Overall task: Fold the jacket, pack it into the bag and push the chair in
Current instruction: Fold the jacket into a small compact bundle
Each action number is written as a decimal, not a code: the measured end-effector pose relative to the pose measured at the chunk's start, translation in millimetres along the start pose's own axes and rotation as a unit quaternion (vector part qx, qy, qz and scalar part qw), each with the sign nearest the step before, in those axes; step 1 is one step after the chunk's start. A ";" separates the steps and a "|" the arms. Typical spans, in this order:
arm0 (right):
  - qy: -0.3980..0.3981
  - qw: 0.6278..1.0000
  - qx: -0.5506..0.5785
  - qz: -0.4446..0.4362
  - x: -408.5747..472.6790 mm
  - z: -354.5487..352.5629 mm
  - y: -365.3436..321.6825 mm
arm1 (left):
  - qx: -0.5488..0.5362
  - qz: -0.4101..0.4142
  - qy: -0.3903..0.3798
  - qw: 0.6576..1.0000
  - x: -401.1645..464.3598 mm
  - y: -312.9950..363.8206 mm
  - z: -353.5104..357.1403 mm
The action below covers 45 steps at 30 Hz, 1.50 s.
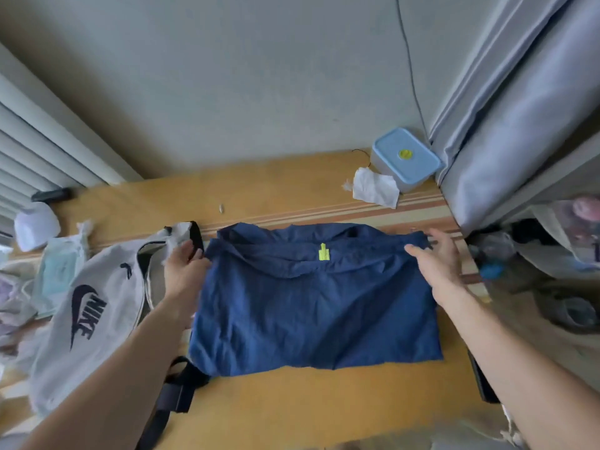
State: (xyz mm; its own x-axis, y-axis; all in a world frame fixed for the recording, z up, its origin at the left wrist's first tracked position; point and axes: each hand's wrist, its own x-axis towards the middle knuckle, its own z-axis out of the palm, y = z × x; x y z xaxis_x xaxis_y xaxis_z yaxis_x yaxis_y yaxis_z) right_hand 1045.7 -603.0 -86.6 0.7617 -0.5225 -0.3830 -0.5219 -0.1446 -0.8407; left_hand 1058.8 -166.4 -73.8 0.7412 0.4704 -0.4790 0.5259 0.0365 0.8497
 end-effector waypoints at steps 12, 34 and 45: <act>-0.089 0.850 -0.324 -0.407 -2.9 100.5 19.3 | 0.506 0.485 -0.111 0.705 20.6 -58.6 48.7; -0.119 0.801 -0.486 -0.331 -112.8 165.5 47.5 | 0.468 0.152 -0.017 0.870 -28.5 -68.7 -14.3; -0.127 0.793 -0.522 -0.288 -129.8 173.7 107.5 | 0.366 -0.109 -0.062 0.922 -28.3 -62.2 -14.5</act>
State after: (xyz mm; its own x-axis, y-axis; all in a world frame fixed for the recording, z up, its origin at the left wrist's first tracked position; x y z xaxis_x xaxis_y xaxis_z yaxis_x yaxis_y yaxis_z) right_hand 957.4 -404.7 -193.7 0.9728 0.0484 -0.2266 0.0069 -0.9836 -0.1805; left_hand 999.1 -169.2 -109.9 0.6019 0.4170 -0.6810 0.7757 -0.5077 0.3748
